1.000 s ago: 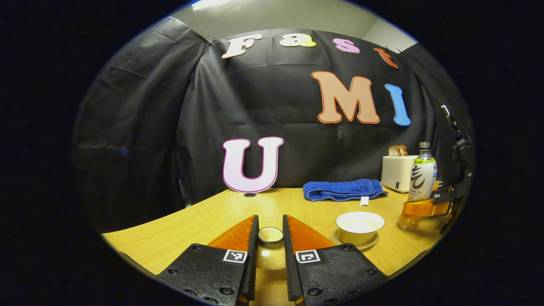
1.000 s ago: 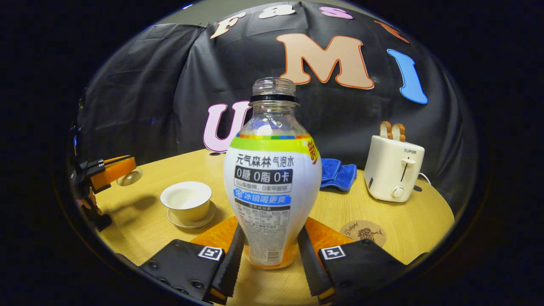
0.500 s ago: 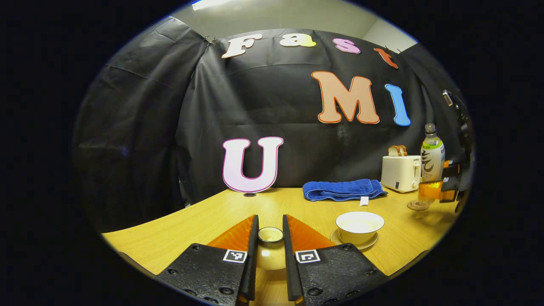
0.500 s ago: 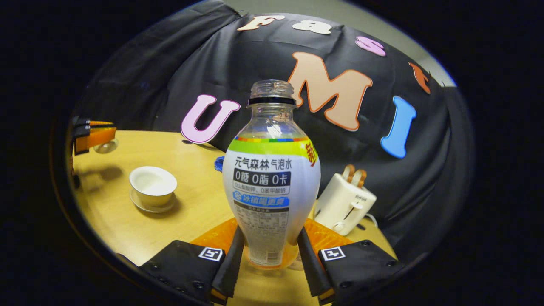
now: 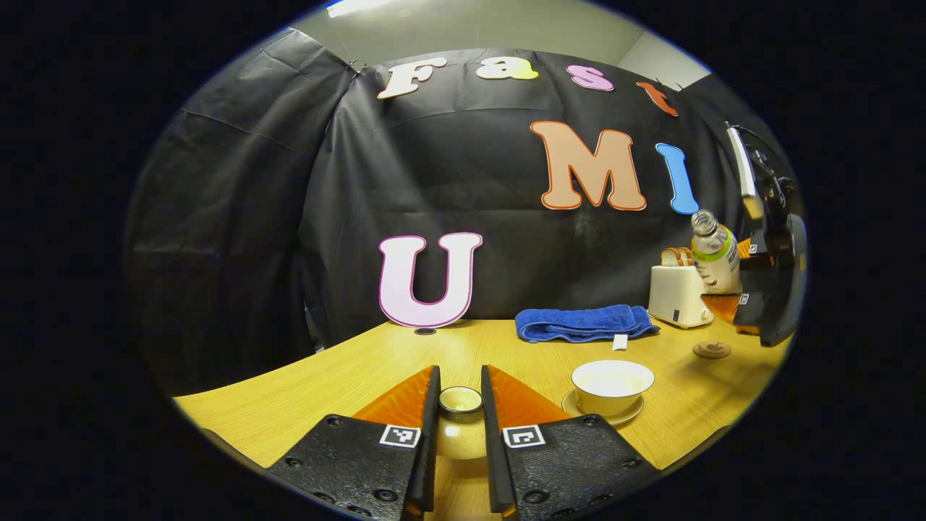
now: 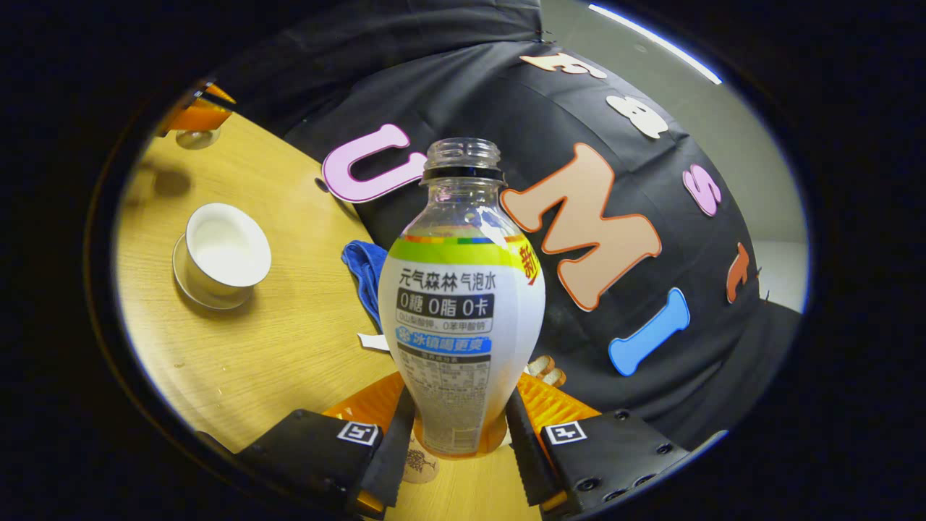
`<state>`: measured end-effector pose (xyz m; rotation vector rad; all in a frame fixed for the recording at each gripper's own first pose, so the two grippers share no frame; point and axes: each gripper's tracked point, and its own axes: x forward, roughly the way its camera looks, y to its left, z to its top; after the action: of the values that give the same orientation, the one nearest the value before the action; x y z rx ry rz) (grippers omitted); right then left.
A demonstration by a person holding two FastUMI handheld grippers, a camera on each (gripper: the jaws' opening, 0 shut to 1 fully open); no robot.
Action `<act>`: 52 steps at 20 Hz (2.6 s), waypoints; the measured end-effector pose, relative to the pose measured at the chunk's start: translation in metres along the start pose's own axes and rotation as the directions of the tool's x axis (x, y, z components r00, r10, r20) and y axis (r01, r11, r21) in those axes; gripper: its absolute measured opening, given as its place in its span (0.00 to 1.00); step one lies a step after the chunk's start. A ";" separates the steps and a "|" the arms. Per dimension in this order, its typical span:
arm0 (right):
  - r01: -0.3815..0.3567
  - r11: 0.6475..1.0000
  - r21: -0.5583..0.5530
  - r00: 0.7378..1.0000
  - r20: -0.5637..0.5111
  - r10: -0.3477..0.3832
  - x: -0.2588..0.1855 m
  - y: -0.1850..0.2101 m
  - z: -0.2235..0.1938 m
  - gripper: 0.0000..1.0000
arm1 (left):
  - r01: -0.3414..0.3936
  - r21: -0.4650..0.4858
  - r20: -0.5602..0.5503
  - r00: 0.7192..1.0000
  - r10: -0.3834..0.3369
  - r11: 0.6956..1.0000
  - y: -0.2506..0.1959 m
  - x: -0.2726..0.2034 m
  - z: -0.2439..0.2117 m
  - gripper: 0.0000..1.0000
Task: Open the teacup lid with one hand, grasp the water bottle and pour water into the teacup with the other hand; after pouring, place the water bottle on the coaster and then close the teacup lid.
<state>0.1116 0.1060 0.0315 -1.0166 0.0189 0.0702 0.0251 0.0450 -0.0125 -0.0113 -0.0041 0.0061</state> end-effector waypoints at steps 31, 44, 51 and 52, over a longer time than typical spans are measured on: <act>0.213 0.621 -0.755 0.977 0.176 -0.121 0.014 0.031 0.015 0.67 | -0.001 -0.006 -0.001 1.000 0.001 1.000 -0.001 -0.001 -0.001 0.27; 0.322 0.462 -0.826 0.946 0.297 -0.129 0.013 0.023 0.037 0.67 | -0.001 -0.006 -0.001 1.000 0.001 1.000 -0.001 -0.001 -0.001 0.27; 0.373 0.392 -0.841 0.927 0.356 -0.119 0.012 0.021 0.047 0.68 | 0.000 -0.006 -0.002 1.000 0.000 1.000 -0.002 -0.001 -0.001 0.27; 0.375 0.393 -0.839 0.926 0.358 -0.121 0.012 0.021 0.047 0.68 | 0.000 -0.006 -0.002 1.000 0.000 1.000 -0.002 -0.001 -0.002 0.27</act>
<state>0.1217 0.1577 0.0379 -2.1124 -0.4617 -0.0980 0.0237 0.0434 -0.0140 -0.0173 -0.0025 0.0060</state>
